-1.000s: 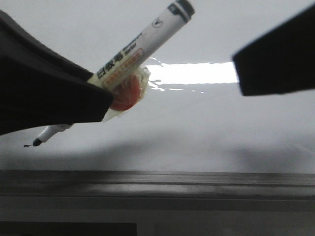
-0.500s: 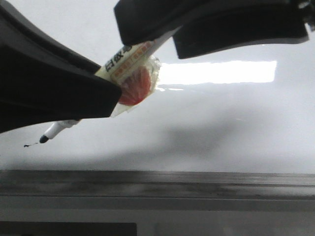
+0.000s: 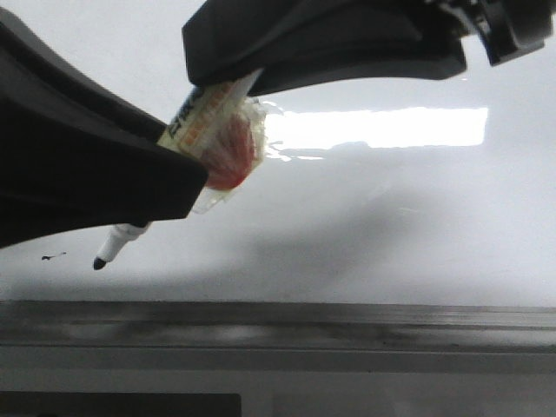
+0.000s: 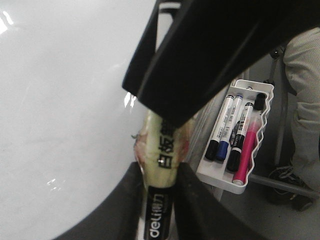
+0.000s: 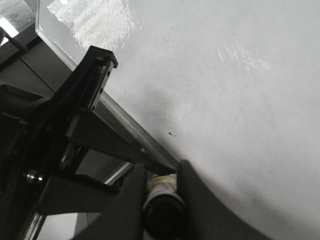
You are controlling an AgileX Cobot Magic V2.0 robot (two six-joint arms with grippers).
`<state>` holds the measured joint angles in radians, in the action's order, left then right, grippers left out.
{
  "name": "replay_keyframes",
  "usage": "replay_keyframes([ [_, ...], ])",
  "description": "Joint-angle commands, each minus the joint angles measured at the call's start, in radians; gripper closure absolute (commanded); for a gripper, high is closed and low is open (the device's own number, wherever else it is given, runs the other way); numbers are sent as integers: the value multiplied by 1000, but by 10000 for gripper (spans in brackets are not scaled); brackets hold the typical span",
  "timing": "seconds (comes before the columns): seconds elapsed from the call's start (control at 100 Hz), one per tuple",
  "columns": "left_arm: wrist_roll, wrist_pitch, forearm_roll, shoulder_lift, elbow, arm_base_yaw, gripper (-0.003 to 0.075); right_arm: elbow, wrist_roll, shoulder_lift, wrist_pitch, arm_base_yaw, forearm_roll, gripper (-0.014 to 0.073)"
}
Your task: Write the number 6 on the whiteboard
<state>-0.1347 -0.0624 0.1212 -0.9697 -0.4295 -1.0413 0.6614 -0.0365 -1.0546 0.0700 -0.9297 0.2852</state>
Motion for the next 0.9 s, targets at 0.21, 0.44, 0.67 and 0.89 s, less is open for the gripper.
replay_keyframes([
  [0.21,11,-35,-130,111,-33,48,300,33,12,9,-52,16,-2,659],
  [0.44,13,62,-167,325,-31,181,346,81,14,47,41,62,-14,659],
  [0.67,13,70,-176,408,-29,304,353,235,14,-14,81,155,-49,659],
  [0.89,13,72,-193,408,-29,325,353,345,14,-106,50,257,-48,659],
])
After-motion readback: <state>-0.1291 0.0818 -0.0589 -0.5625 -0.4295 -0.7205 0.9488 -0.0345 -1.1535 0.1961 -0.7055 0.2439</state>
